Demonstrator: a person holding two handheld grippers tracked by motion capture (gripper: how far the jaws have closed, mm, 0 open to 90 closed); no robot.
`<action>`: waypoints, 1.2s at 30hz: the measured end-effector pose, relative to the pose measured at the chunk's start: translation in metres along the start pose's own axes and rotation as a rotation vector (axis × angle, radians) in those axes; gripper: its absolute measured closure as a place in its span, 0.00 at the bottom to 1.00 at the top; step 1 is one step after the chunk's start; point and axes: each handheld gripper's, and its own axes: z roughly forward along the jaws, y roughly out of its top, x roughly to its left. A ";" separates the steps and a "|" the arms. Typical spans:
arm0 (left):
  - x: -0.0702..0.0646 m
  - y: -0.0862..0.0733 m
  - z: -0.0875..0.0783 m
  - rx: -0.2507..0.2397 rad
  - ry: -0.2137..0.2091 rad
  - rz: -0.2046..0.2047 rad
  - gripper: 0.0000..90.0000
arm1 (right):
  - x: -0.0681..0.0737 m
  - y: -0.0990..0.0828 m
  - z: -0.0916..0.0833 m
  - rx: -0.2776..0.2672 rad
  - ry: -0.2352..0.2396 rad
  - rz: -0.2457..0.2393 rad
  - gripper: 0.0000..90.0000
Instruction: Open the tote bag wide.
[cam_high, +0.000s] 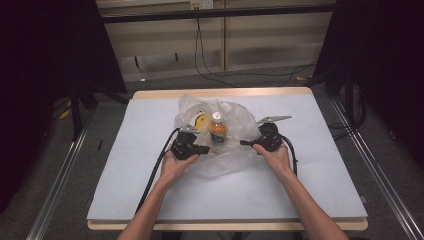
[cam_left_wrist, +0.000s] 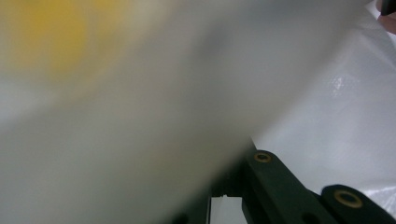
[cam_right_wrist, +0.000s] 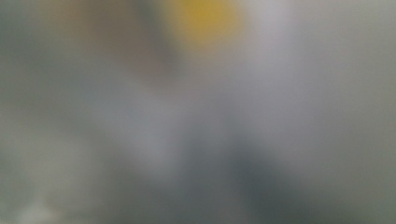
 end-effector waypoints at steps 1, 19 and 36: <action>-0.003 -0.001 0.001 0.019 -0.012 0.024 1.00 | -0.003 -0.004 0.002 0.012 -0.014 0.005 1.00; -0.027 0.044 -0.078 -0.278 -0.056 0.115 1.00 | 0.019 -0.002 -0.023 -0.115 0.097 -0.080 0.84; 0.015 0.091 -0.040 -0.125 0.096 0.085 1.00 | 0.029 0.082 -0.015 -0.143 0.008 -0.209 1.00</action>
